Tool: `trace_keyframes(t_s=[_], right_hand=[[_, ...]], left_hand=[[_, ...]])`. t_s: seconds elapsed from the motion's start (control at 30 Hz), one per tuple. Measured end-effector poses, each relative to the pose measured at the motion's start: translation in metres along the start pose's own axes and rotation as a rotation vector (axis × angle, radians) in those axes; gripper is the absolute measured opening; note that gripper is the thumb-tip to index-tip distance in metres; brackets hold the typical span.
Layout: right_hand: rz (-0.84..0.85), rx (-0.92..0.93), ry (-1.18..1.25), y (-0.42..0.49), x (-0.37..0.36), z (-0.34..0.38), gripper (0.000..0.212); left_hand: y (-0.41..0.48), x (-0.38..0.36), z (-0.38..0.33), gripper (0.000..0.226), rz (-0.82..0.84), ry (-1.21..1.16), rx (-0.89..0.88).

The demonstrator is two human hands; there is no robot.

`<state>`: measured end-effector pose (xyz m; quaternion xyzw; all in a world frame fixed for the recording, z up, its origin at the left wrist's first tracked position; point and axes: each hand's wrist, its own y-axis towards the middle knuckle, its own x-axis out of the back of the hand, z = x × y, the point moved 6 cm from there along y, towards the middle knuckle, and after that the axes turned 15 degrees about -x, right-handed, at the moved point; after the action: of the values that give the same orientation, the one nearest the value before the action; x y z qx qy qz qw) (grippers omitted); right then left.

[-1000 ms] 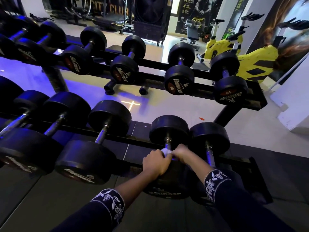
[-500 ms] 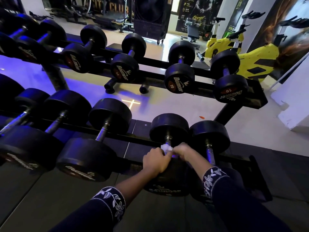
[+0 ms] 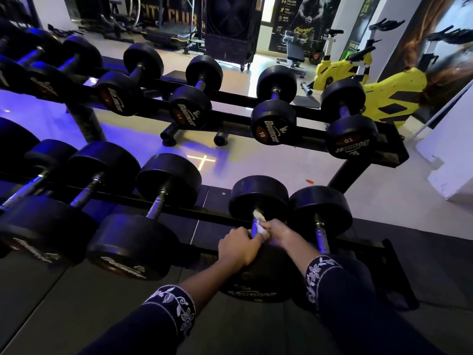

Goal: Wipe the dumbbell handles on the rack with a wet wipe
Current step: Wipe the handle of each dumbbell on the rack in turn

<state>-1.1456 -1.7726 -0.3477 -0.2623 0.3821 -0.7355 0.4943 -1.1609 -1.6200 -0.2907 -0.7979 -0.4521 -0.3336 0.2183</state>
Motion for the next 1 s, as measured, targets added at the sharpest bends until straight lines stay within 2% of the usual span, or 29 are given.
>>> trace_keyframes(t_s=[0.1, 0.23, 0.33, 0.5, 0.6, 0.67, 0.73, 0.8, 0.87, 1.0], right_hand=[[0.025, -0.074, 0.022, -0.001, 0.01, -0.013, 0.028], [-0.119, 0.0, 0.106, 0.01, 0.017, -0.001, 0.031], [-0.198, -0.024, 0.172, 0.035, 0.019, 0.006, 0.026], [-0.144, -0.054, -0.06, 0.0, 0.017, -0.01, 0.027], [-0.107, -0.132, -0.146, -0.018, 0.019, -0.018, 0.031], [-0.132, -0.087, -0.159, -0.02, 0.022, -0.017, 0.03], [-0.179, -0.031, -0.145, -0.018, 0.017, -0.006, 0.006], [-0.352, 0.078, -0.176, -0.016, 0.018, 0.011, 0.024], [-0.496, 0.198, -0.317, -0.027, 0.014, 0.024, 0.024], [-0.529, 0.235, -0.49, -0.03, 0.006, 0.024, 0.029]], left_hand=[[0.0, -0.001, 0.002, 0.061, -0.005, 0.012, 0.015], [0.001, -0.002, 0.003, 0.061, -0.004, 0.024, 0.007], [0.001, -0.002, 0.002, 0.058, -0.006, 0.018, 0.004], [0.002, -0.003, 0.005, 0.054, 0.005, 0.02, 0.01], [0.004, -0.004, 0.006, 0.054, 0.006, 0.036, 0.015], [0.006, -0.006, 0.007, 0.055, 0.001, 0.048, 0.016], [0.005, -0.005, 0.006, 0.054, 0.002, 0.054, 0.018], [0.005, -0.005, 0.007, 0.052, 0.003, 0.057, 0.016], [0.004, -0.005, 0.006, 0.051, 0.0, 0.059, 0.01], [0.003, -0.004, 0.005, 0.054, -0.006, 0.043, 0.008]])
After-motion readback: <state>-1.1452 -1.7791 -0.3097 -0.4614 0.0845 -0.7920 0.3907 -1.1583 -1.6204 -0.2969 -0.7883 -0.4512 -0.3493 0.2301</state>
